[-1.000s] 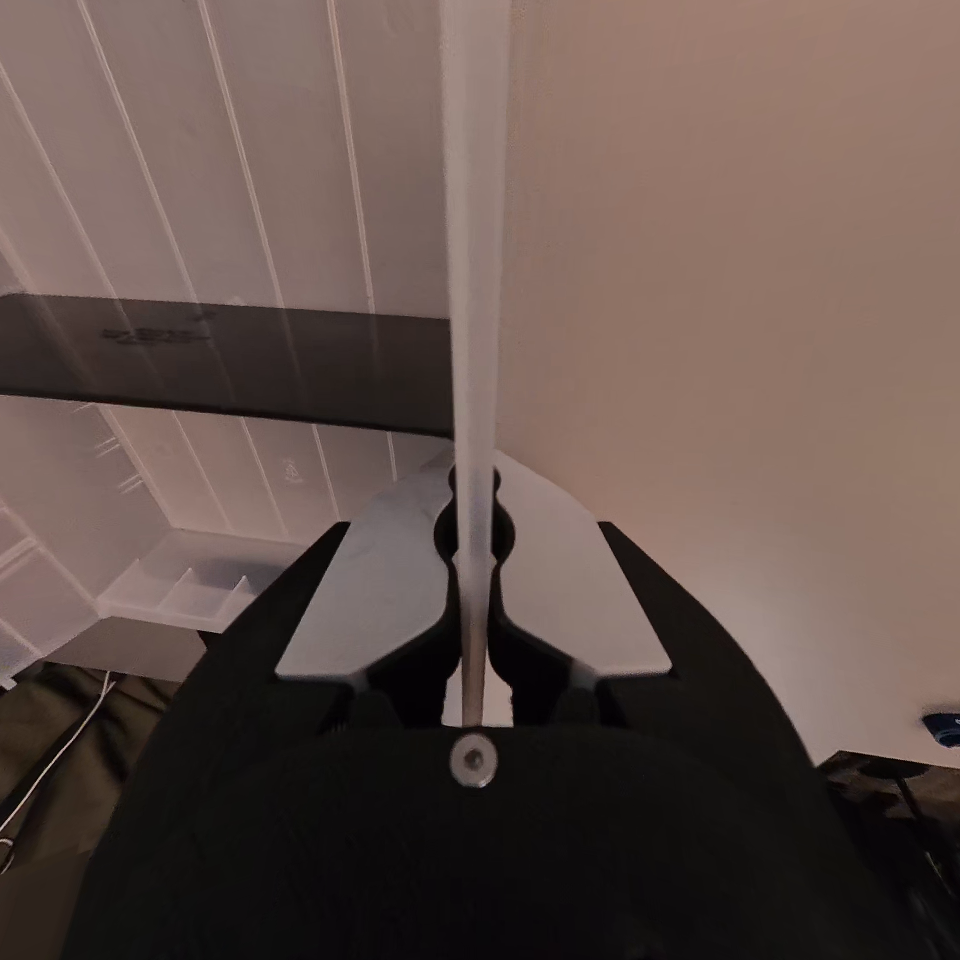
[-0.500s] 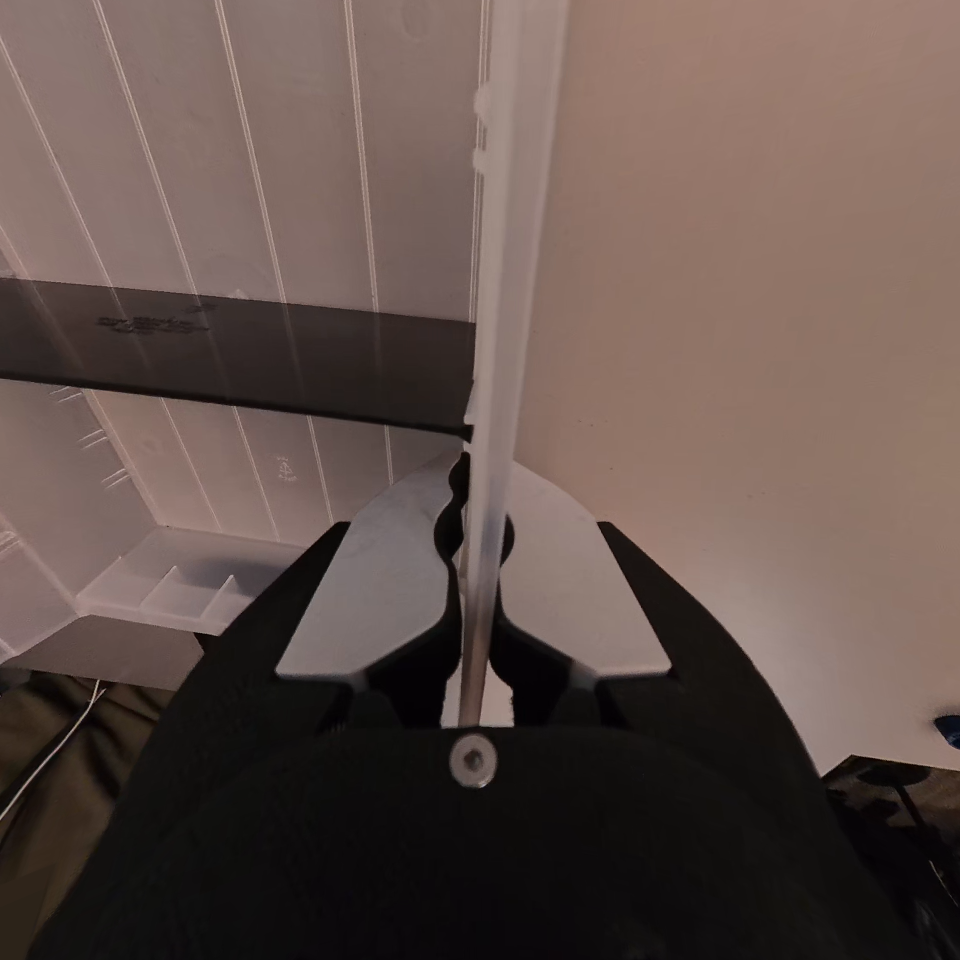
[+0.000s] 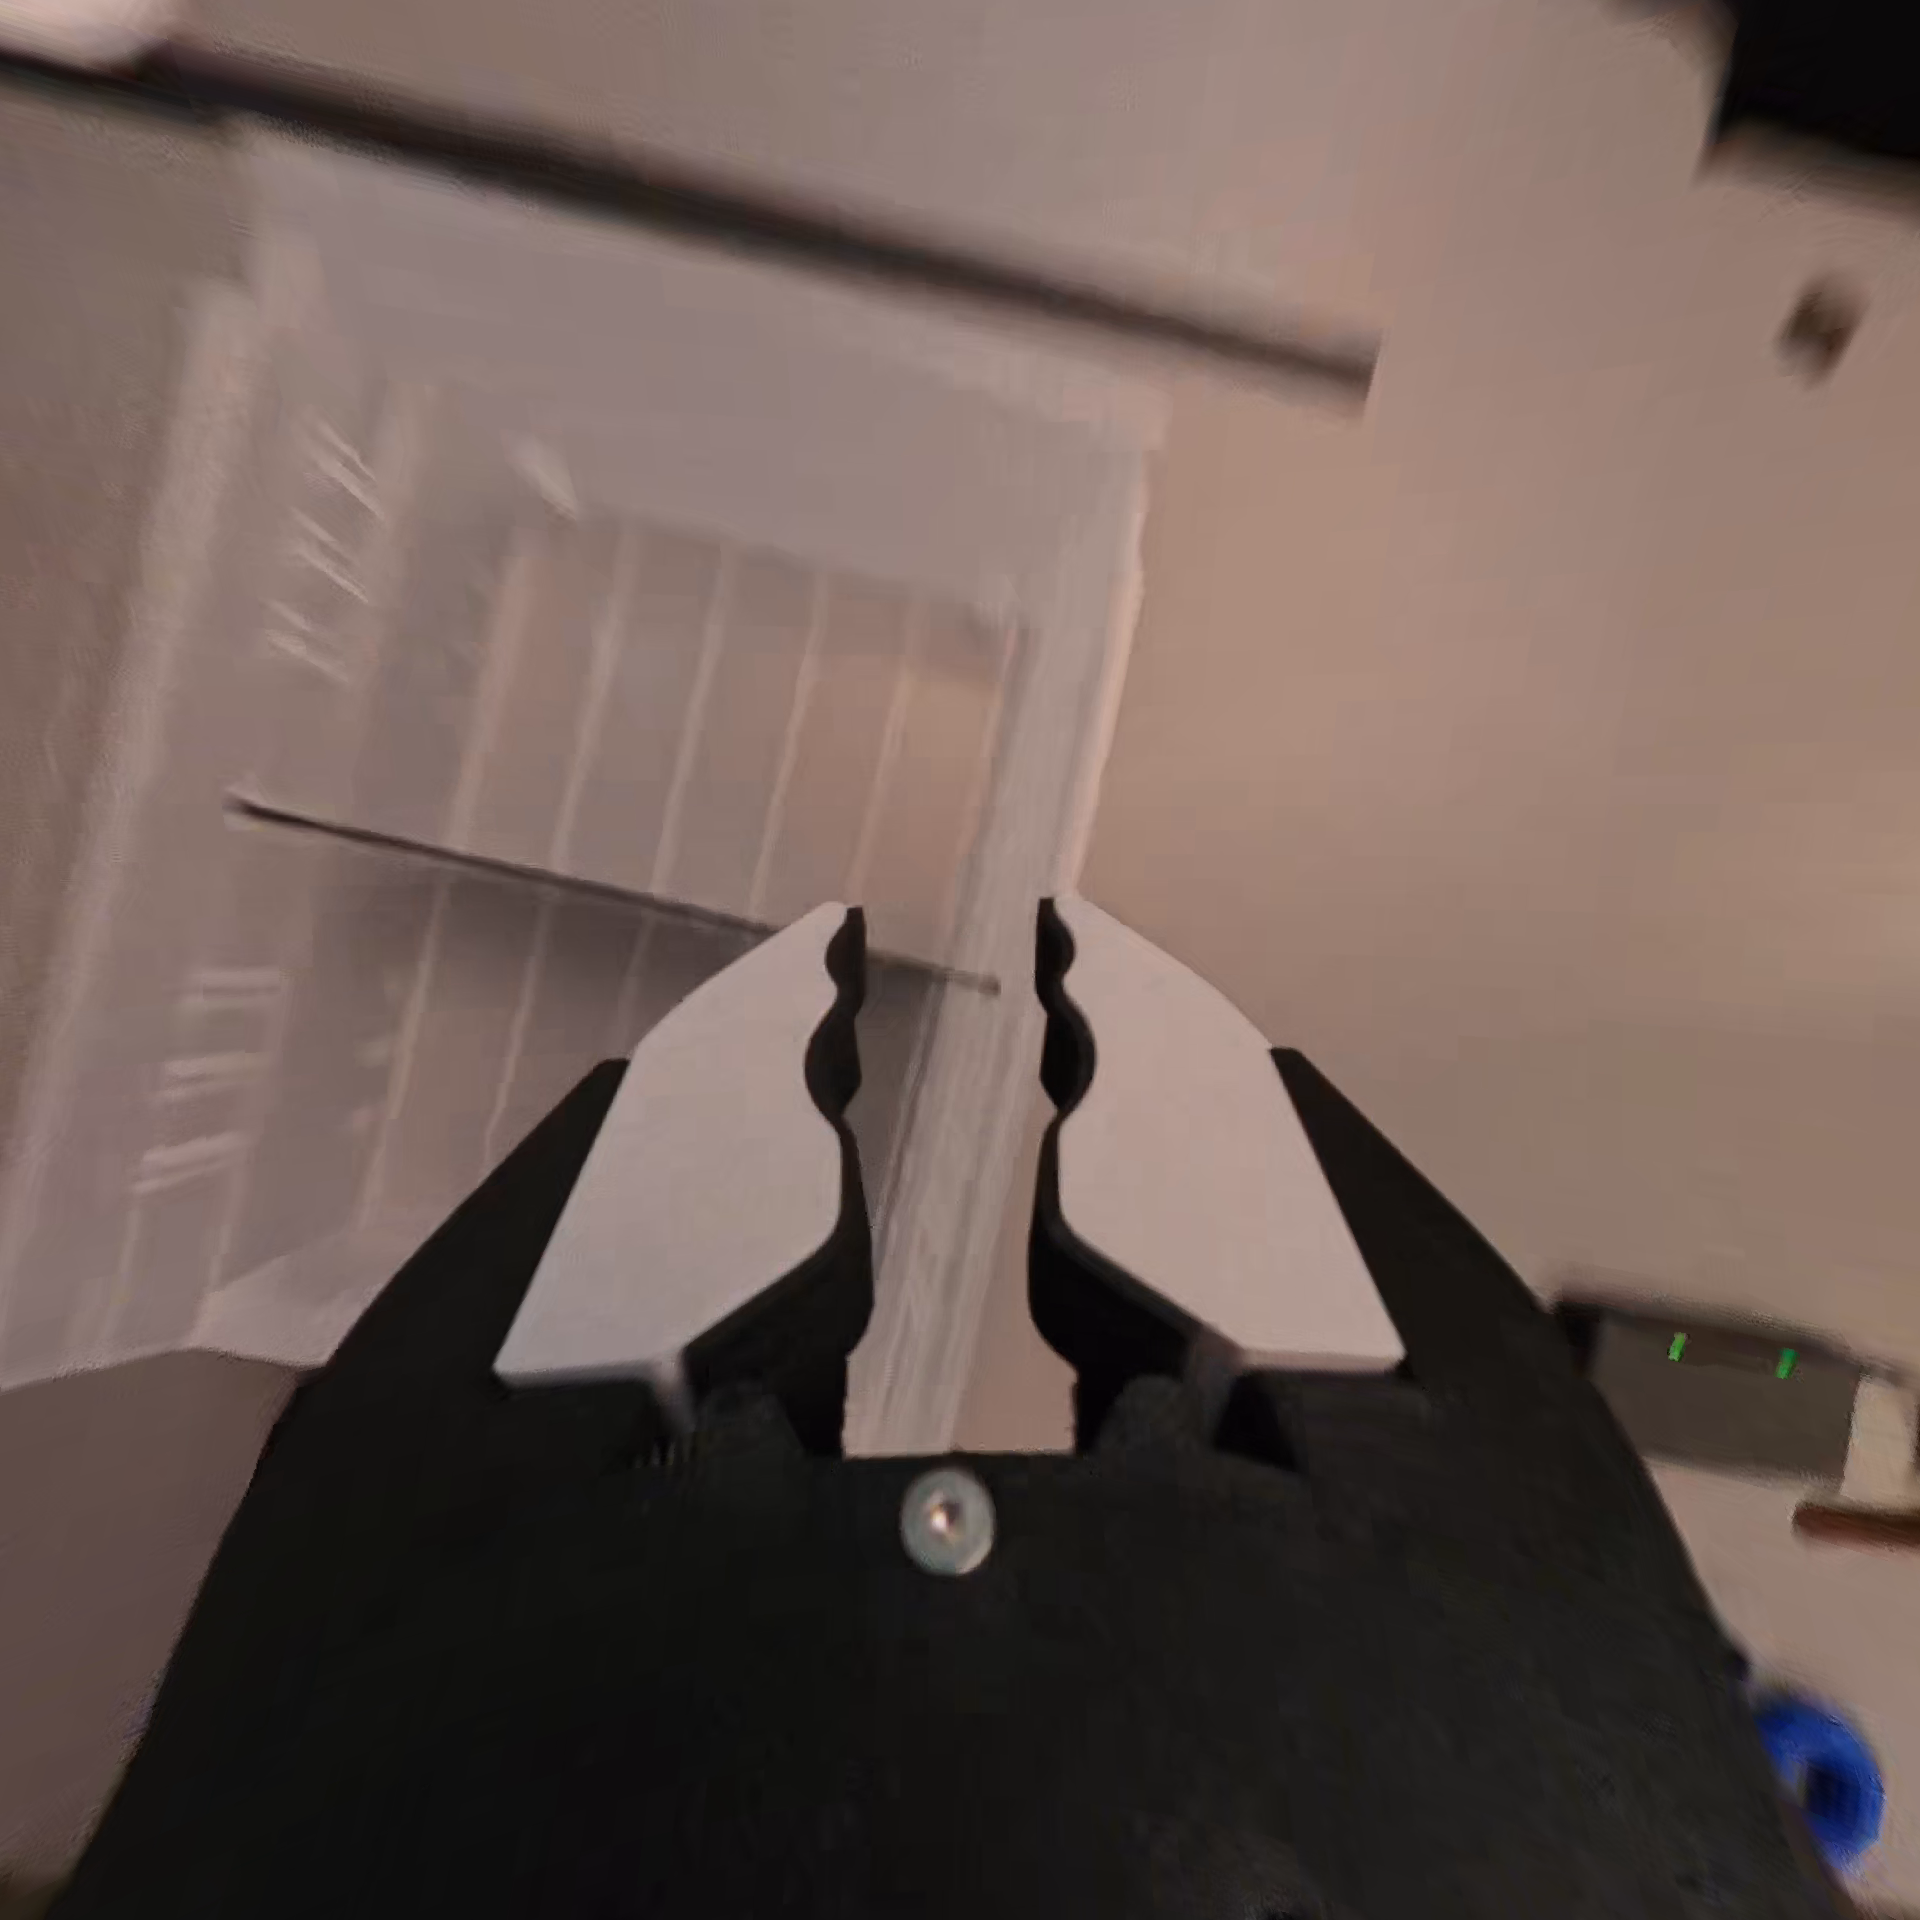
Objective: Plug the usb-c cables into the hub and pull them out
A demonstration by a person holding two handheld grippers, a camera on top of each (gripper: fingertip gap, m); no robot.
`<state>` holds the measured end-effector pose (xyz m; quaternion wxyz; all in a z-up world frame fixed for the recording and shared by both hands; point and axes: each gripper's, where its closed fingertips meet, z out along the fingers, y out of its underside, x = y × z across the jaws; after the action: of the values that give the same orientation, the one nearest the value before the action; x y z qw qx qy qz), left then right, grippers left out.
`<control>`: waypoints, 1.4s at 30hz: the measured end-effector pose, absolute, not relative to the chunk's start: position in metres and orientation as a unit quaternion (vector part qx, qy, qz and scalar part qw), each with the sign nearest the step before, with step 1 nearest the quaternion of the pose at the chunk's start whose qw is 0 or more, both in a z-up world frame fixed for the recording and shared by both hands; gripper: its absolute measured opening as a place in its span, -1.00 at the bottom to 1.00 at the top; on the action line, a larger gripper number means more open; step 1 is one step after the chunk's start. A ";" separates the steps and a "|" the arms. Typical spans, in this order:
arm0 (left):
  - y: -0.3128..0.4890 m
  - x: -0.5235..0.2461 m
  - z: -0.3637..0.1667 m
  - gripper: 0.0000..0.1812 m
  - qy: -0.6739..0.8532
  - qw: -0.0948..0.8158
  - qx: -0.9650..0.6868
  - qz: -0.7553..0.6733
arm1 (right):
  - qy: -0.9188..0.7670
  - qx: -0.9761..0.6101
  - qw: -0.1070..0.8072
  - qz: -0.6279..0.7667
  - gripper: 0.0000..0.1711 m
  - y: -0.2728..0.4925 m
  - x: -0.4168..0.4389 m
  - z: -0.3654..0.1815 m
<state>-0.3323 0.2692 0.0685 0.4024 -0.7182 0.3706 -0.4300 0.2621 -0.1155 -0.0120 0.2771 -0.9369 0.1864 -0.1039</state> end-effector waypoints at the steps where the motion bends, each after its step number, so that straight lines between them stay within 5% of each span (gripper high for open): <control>1: 0.257 -0.329 0.072 -0.62 0.398 0.401 -0.708 -0.425 | 0.162 -0.922 0.331 -0.122 -0.58 -0.103 0.255 0.013; 5: 0.237 -0.329 0.049 -0.48 0.477 0.377 -0.729 -0.314 | 0.063 -0.820 0.536 -0.193 -0.43 -0.065 0.208 0.108; 10: 0.243 -0.340 -0.003 -0.42 0.537 0.322 -0.755 -0.195 | -0.026 -0.705 0.677 -0.207 -0.45 -0.045 0.137 0.170; 21: 0.264 -0.338 -0.067 -0.37 0.572 0.228 -0.776 -0.137 | -0.077 -0.685 0.720 -0.078 -0.42 -0.012 0.072 0.173; 26: 0.266 -0.336 -0.077 -0.68 0.607 0.209 -0.763 -0.082 | -0.079 -0.718 0.690 -0.043 -0.42 -0.003 0.077 0.150; 31: 0.261 -0.335 -0.048 -0.78 0.616 0.255 -0.744 -0.046 | -0.071 -0.721 0.688 -0.039 -0.43 -0.007 0.084 0.147; 42: 0.220 -0.332 0.120 -0.83 0.488 0.557 -0.672 0.027 | -0.064 -0.717 0.692 -0.046 -0.44 -0.018 0.093 0.150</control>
<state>-0.3320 0.2197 0.1202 0.5573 -0.6715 0.4876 0.0267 0.0925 -0.0185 0.1502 0.6923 -0.7173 -0.0643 -0.0460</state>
